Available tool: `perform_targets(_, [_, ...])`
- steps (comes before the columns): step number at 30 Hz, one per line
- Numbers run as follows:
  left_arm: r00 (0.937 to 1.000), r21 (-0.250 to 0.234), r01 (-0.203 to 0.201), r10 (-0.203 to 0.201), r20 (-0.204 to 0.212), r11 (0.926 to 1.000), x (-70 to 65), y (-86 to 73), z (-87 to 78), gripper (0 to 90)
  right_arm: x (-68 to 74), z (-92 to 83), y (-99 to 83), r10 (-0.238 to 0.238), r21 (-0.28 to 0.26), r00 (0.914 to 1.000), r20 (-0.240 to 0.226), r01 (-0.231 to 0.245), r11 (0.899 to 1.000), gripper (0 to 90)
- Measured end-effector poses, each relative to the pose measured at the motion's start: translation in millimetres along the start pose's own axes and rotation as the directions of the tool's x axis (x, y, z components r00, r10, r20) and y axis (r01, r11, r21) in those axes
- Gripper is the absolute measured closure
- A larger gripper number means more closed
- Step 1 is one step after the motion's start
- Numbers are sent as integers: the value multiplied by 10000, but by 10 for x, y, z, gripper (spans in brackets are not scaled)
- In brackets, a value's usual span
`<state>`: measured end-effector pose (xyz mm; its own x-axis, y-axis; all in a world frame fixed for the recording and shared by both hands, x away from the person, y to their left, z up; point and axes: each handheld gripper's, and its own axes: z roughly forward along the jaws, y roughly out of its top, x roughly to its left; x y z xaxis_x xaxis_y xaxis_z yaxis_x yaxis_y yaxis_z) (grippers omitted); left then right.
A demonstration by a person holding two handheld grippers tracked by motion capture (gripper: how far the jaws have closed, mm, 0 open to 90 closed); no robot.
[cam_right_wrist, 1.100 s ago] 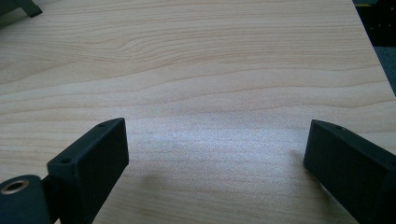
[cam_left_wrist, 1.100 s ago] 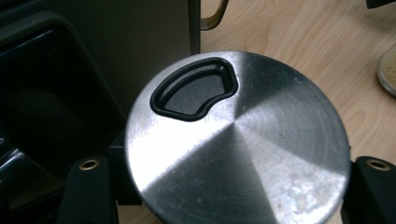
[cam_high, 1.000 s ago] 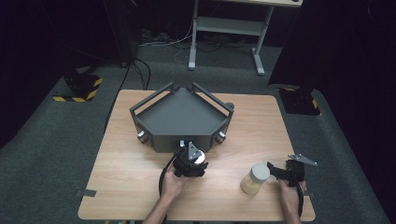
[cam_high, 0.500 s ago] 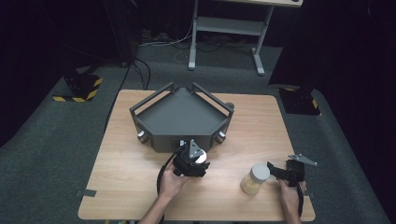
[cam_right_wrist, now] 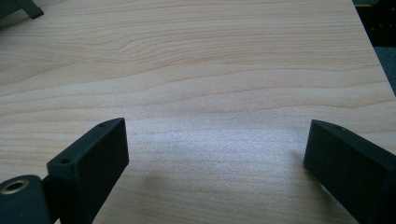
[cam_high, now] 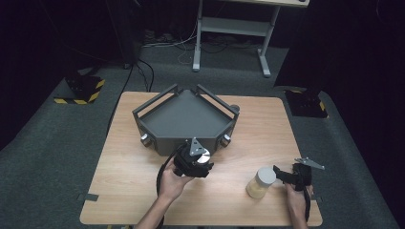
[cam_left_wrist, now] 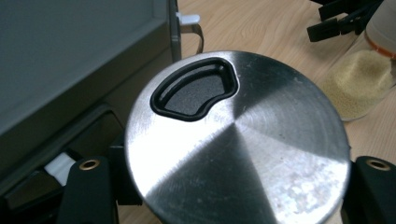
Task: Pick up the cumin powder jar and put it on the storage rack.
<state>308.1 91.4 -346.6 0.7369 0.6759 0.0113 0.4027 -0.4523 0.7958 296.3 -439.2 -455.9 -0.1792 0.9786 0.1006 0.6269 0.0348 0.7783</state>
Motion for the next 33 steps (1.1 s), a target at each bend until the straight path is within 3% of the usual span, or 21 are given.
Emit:
perform_targets(6, [9999, -28, 113, -114, -97, 9999, 66, 110, -116, 320, -3, -1, -3, 10, -17, 10000, -11, -10, 10000, 57])
perform_targets(7, [9999, 145, -105, 107, -111, 9998, 90, 159, -147, 320, -3, -1, -3, 10, -17, 10000, -11, -10, 10000, 57])
perform_targets(8, [9999, -51, 87, -88, -141, 9999, 86, 154, -154, 320, -3, -2, -5, 26, -24, 10000, -11, -26, 10000, 57])
perform_targets(9, [9999, 100, -95, 97, -128, 9999, 116, 202, -187, 320, -6, -4, -8, 36, -42, 10000, -16, -36, 10000, 57])
perform_targets(10, [9998, -112, 80, -81, -165, 9999, 115, 197, -194, 320, -6, -4, -8, 36, -42, 10000, -16, -36, 10000, 57])
perform_targets(18, [9989, -419, 231, -248, -399, 9989, 270, 374, -347, 320, -13, -7, -13, 73, -67, 10000, -45, -74, 10000, 56])
perform_targets(27, [9931, -675, 532, -598, -1008, 9963, 482, 563, -465, 320, -27, -9, -18, 74, -94, 9999, -108, -75, 9999, 56])
perform_targets(33, [9867, -713, 729, -823, -1400, 9948, 591, 659, -421, 320, -29, -11, -21, 78, -114, 9999, -104, -79, 9999, 56])
